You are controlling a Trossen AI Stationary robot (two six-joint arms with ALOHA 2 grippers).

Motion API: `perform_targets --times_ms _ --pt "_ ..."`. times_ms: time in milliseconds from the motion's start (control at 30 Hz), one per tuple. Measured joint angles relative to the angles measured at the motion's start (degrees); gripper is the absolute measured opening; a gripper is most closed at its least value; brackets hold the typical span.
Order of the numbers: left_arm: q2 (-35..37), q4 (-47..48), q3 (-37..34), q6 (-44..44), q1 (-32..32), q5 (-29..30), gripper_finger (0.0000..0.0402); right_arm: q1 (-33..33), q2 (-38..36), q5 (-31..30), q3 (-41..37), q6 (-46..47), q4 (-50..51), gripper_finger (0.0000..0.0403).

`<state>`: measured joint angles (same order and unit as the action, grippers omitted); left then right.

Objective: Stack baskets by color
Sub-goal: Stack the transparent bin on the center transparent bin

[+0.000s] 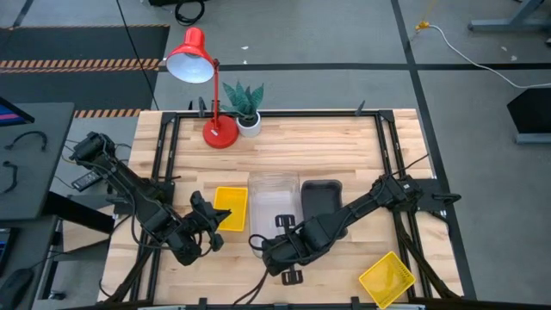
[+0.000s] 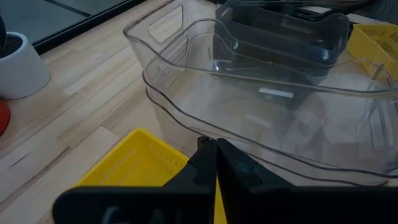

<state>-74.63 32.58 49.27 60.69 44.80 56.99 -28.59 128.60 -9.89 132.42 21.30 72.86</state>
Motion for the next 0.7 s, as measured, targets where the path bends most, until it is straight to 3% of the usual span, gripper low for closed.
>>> perform_targets --times_ms 200,433,700 --pt "0.0 0.0 0.0 0.0 0.0 0.0 0.0012 0.0 0.0 -0.7 -2.4 -0.4 -1.4 0.0059" --pt "0.0 0.3 0.0 0.0 0.0 0.0 0.0013 0.3 0.0 -1.4 -10.1 -1.1 -5.8 0.0127" --pt "0.0 0.3 0.0 0.0 0.0 0.0 0.0014 0.5 -2.1 -4.0 -9.9 -4.9 -5.6 0.0212"
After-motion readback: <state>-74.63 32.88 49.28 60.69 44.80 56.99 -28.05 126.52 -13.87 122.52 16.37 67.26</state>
